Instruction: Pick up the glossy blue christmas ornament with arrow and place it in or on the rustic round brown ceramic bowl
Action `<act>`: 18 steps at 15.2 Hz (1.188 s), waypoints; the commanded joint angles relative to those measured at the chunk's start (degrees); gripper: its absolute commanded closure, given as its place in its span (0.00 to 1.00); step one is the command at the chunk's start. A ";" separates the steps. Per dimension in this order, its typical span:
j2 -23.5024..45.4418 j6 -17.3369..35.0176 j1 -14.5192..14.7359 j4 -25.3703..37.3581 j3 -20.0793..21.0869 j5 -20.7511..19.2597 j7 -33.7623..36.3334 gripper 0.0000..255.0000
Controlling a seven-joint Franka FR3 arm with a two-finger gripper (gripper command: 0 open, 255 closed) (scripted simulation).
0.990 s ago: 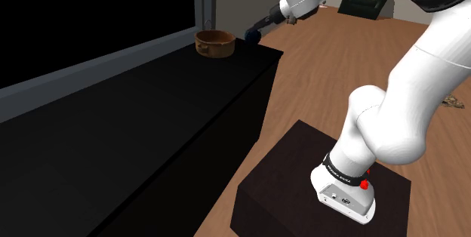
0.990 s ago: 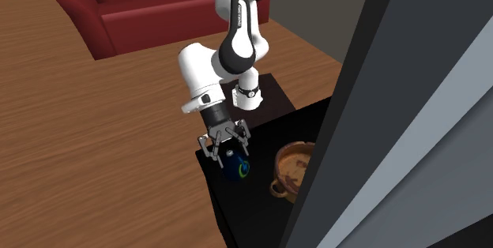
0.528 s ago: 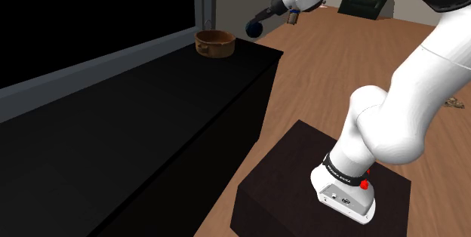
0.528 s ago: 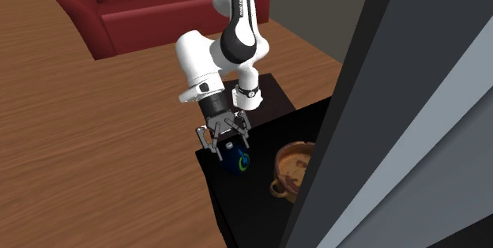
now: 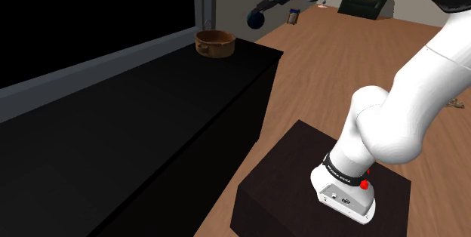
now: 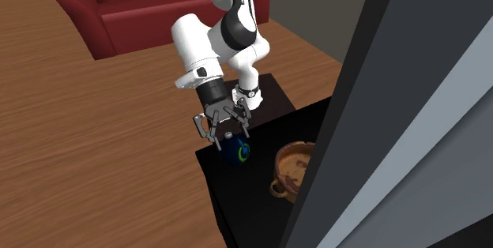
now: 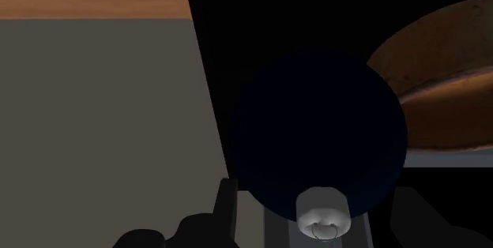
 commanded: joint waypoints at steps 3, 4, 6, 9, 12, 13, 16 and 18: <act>-0.37 -2.09 -0.92 2.26 0.89 -2.40 2.78 1.00; -0.50 -2.61 -1.13 2.81 1.12 -3.00 3.48 1.00; -0.68 -3.69 -1.54 3.97 1.58 -4.09 4.80 1.00; -0.85 -5.20 -2.00 5.62 2.08 -5.40 6.45 1.00; -0.84 -2.66 -1.69 4.98 5.89 -7.44 11.11 1.00; -0.69 -1.92 -1.56 4.91 7.09 -8.06 12.65 1.00; 0.12 0.08 -1.03 5.12 10.40 -9.86 17.28 1.00; 0.95 1.20 -0.60 5.60 12.41 -11.05 20.38 1.00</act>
